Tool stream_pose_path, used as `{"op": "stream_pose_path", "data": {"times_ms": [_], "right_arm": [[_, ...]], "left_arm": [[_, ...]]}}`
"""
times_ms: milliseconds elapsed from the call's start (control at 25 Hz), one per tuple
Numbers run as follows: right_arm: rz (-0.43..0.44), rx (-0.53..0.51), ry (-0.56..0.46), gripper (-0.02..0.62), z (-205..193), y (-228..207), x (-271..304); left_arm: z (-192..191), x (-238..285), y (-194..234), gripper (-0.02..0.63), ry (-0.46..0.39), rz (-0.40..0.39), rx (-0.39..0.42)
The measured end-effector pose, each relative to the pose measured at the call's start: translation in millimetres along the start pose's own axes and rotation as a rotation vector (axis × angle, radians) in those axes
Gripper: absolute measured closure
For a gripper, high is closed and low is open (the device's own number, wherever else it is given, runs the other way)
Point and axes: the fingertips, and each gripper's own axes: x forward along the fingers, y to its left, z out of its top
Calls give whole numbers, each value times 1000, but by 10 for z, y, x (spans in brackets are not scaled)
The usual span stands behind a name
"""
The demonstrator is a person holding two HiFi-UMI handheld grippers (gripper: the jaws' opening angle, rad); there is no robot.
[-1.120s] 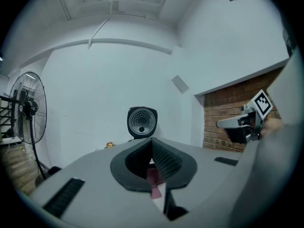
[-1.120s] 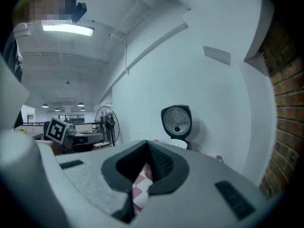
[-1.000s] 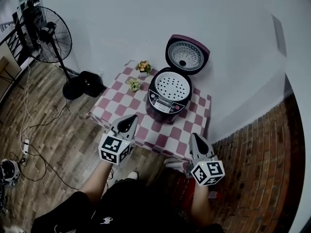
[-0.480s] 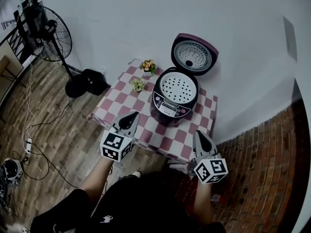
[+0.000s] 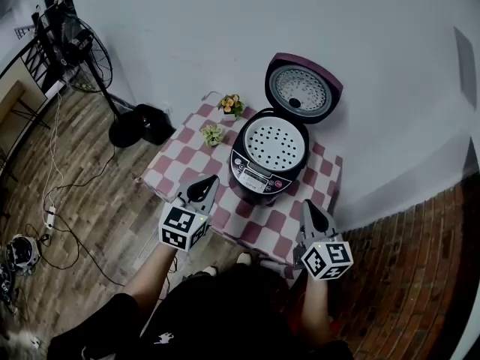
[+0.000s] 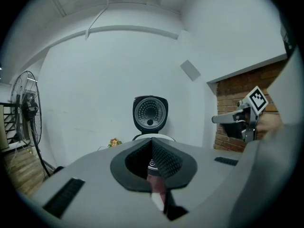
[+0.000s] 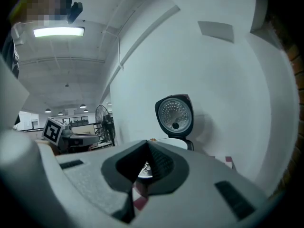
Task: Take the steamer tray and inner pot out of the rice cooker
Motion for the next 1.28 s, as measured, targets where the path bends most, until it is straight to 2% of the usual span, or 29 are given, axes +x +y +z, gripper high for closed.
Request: {"op": "stream_pose_path", "data": {"times_ms": [440,760,960,1280], "right_arm": [[100,3,47,594,94,-808,657],[126,30,101,594,-112,-1108,962],[71,50,141,594,-205,-1253,1148],[-35,60,213,590,-376,-1302,1525]], "left_arm": [[187,719,48,603,4,115,8],[96,998,136,603,53,165,7],[62,1246,301,603,79,147,22],[-43,1603,634,603,122,75,11]]}}
